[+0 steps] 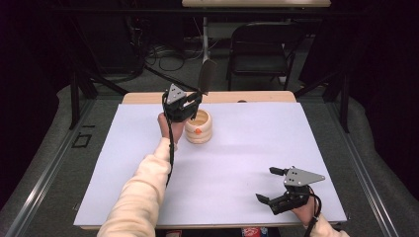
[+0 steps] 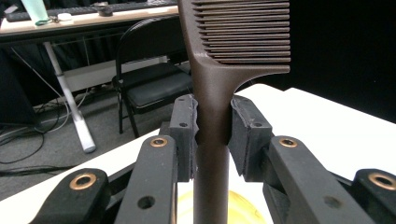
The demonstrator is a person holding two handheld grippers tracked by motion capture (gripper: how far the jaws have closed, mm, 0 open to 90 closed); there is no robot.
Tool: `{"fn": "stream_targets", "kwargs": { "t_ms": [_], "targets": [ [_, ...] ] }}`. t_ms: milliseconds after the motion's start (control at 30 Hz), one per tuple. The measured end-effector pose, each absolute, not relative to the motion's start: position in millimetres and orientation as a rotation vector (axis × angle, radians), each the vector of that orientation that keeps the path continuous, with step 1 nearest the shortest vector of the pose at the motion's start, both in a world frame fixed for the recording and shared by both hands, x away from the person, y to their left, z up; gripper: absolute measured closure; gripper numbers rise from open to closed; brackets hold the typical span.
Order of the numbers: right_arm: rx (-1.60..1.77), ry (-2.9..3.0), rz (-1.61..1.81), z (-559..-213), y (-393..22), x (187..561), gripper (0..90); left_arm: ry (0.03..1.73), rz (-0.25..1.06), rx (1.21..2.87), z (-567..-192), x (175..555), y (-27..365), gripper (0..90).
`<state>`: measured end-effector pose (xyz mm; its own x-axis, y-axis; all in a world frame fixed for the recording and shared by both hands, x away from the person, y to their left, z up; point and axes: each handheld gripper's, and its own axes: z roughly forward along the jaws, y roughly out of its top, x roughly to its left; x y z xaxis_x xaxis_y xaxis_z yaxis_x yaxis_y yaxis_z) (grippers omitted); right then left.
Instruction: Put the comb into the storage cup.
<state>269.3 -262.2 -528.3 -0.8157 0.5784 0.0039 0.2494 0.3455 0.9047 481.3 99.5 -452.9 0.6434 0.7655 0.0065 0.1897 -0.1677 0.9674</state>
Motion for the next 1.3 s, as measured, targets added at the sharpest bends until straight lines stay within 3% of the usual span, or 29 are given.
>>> {"fn": "stream_targets", "kwargs": {
  "t_ms": [1300],
  "targets": [
    [0.726,2.298,1.458,-527.6,-262.2,268.8,0.0,0.788,0.555,1.813,-476.9,490.5,96.0,72.4]
  ]
}}
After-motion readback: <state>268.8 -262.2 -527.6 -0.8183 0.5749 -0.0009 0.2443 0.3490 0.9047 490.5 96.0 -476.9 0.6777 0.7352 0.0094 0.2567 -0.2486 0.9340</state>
